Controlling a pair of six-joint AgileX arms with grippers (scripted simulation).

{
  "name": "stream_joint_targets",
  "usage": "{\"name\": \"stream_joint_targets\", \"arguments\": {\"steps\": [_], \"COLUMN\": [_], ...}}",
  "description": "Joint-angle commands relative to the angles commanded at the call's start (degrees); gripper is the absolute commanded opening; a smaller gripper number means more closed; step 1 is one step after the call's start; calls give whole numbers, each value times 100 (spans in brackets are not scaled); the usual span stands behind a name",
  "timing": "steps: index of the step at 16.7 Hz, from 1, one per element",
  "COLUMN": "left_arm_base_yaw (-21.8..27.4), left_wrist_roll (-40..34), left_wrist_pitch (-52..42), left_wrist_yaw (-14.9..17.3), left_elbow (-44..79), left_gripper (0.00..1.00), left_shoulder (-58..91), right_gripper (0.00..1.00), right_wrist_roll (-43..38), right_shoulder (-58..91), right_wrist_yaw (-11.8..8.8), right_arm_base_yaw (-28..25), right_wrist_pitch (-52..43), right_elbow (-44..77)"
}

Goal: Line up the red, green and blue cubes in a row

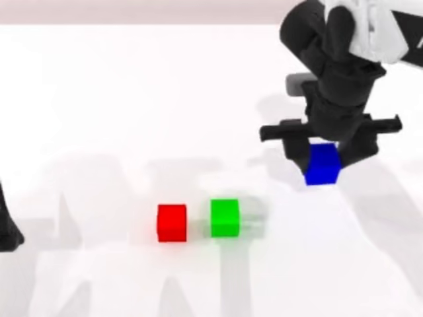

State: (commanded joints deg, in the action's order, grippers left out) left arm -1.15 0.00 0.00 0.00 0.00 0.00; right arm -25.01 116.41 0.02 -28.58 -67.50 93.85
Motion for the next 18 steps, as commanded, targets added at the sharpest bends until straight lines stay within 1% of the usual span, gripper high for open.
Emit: {"name": "stream_joint_targets", "arguments": {"steps": [3,5,11,16,18], "left_arm_base_yaw": [0,0,0,0,0], "left_wrist_roll": [0,0,0,0,0], "left_wrist_pitch": [0,0,0,0,0], "left_wrist_yaw": [0,0,0,0,0], "left_elbow": [0,0,0,0,0], "left_gripper": [100,100,100,100,100], "left_shoulder": [0,0,0,0,0], "right_gripper": [0,0,0,0,0], "right_wrist_roll": [-805,-1039,-1055,-1083,-1091], "right_shoulder": [-383,-526,-492,-207,-104], "right_wrist_yaw": [8,13,6,10,15], "right_arm_base_yaw": [-493,-661,-667,-687,-699], "right_wrist_pitch": [121,171,264,1341,1603], "right_elbow": [-464,-623,-706,-1395,-1612]}}
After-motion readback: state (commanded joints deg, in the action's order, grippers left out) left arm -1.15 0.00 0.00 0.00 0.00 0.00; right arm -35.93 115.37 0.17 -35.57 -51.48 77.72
